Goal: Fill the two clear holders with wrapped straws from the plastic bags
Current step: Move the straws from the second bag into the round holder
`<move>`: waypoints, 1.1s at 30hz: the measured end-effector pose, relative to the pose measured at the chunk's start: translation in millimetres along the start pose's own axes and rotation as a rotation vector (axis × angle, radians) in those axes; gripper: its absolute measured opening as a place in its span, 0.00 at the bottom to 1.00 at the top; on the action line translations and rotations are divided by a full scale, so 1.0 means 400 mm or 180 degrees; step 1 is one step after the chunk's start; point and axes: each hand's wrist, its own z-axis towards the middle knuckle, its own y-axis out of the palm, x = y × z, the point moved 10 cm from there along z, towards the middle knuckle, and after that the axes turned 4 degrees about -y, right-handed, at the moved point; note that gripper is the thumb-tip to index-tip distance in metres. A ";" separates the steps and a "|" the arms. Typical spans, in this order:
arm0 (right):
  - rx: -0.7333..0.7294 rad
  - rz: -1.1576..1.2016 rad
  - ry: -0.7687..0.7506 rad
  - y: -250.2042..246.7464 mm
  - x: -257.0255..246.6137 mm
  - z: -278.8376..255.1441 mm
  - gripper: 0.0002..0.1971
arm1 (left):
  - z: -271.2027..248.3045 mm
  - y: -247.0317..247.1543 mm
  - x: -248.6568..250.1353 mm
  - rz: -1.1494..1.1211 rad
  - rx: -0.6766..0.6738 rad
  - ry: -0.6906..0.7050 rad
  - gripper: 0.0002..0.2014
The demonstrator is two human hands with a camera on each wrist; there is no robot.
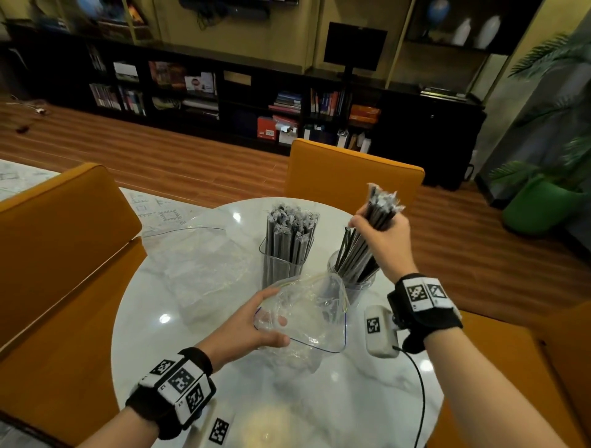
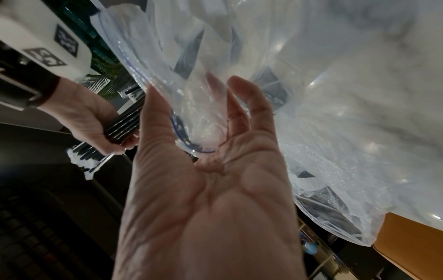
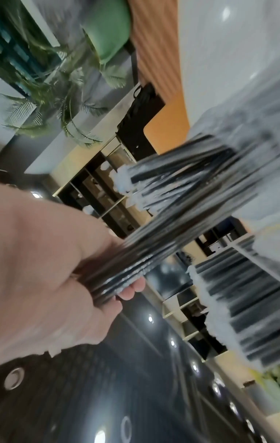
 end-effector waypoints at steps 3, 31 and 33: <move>0.0021 0.0321 0.0422 0.013 0.072 -0.003 0.10 | -0.004 -0.001 -0.006 -0.0025 0.0004 0.0011 0.42; 0.0078 -0.1464 -0.0917 -0.068 -0.145 -0.057 0.08 | -0.146 -0.378 0.084 -0.0613 0.0447 0.0028 0.47; 0.0141 -0.1425 -0.0763 -0.066 -0.129 -0.086 0.08 | -0.134 -0.439 0.066 -0.1058 0.0641 0.0122 0.41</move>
